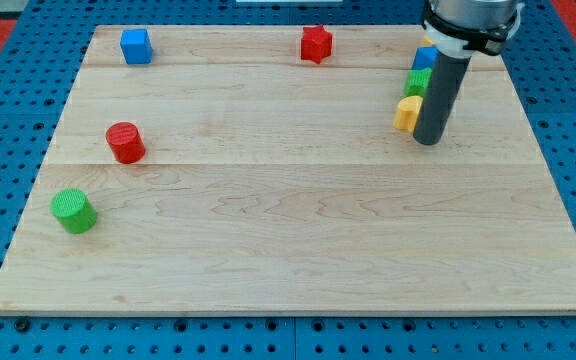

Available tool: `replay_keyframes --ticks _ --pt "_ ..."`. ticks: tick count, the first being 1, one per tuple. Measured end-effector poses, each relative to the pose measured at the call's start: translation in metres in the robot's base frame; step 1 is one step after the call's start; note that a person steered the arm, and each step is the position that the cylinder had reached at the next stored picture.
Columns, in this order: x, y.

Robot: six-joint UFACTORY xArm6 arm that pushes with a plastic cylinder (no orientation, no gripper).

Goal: Push the yellow hexagon slightly to the left

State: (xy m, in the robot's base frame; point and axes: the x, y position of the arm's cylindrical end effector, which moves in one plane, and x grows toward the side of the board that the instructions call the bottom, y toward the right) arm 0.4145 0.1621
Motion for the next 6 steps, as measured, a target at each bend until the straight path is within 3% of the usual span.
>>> replay_keyframes --ticks 1,2,4,6 --pt "0.011 0.037" --pt "-0.034 0.089" --pt "-0.136 0.088" --pt "-0.183 0.053"
